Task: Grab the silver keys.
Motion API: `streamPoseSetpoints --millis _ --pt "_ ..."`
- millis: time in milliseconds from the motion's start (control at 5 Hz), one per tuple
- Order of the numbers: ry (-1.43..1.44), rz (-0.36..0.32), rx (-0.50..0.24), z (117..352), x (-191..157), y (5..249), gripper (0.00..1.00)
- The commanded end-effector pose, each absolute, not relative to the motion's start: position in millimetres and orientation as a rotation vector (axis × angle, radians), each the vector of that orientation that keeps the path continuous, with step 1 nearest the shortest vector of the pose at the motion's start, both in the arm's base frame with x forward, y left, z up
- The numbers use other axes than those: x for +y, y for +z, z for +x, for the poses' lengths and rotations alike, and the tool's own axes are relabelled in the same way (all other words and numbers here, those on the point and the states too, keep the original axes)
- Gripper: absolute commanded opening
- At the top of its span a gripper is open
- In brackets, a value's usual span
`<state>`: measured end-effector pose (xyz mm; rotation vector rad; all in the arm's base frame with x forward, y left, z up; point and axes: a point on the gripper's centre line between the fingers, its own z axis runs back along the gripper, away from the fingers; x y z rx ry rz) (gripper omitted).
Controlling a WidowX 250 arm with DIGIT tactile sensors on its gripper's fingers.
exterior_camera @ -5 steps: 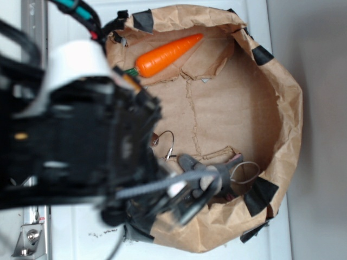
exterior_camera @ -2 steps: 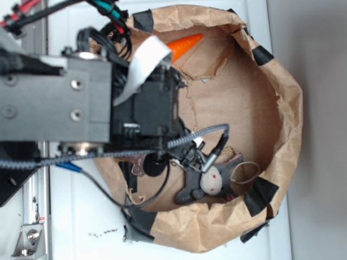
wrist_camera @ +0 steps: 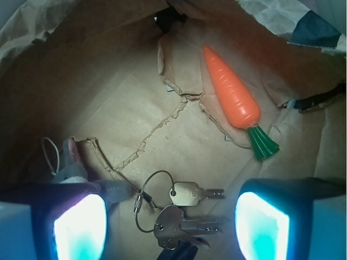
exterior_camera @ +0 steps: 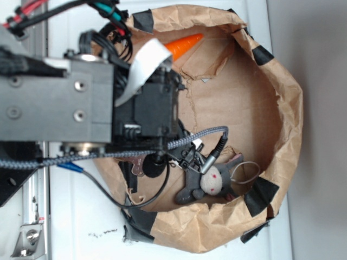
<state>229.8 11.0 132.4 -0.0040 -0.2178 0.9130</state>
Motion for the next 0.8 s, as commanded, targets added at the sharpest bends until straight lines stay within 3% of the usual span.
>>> streamPoseSetpoints --millis 0,200,400,600 --pt "0.947 -0.003 -0.242 229 25 140 1.00" --pt "0.947 -0.003 -0.242 229 25 140 1.00" --pt "0.938 0.102 -0.256 229 15 94 1.00" --pt "0.932 0.145 -0.250 238 8 79 1.00"
